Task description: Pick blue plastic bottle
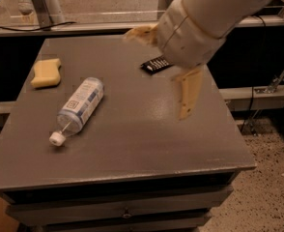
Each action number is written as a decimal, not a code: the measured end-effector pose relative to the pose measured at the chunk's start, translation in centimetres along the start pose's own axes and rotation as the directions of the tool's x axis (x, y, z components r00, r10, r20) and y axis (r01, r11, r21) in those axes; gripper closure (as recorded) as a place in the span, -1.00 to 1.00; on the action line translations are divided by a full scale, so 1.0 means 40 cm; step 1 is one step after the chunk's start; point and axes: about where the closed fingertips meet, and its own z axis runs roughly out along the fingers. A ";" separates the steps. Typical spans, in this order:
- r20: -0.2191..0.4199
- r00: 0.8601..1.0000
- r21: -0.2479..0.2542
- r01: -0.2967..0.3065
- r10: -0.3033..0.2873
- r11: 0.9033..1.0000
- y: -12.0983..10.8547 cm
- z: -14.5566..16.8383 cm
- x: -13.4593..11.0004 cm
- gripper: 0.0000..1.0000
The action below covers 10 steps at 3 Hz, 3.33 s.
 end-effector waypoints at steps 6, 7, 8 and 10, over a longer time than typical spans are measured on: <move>-0.011 0.791 -0.136 0.606 -0.612 0.784 -0.244 0.494 -0.234 -1.00; -0.029 0.790 -0.170 0.600 -0.613 0.782 -0.245 0.518 -0.202 -0.65; -0.035 0.794 -0.201 0.590 -0.607 0.782 -0.224 0.533 -0.175 -0.20; -0.076 0.806 -0.219 0.560 -0.587 0.799 -0.206 0.491 -0.148 0.72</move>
Offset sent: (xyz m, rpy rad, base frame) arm 0.0055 0.1835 -0.0896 -0.1266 -0.2090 0.6306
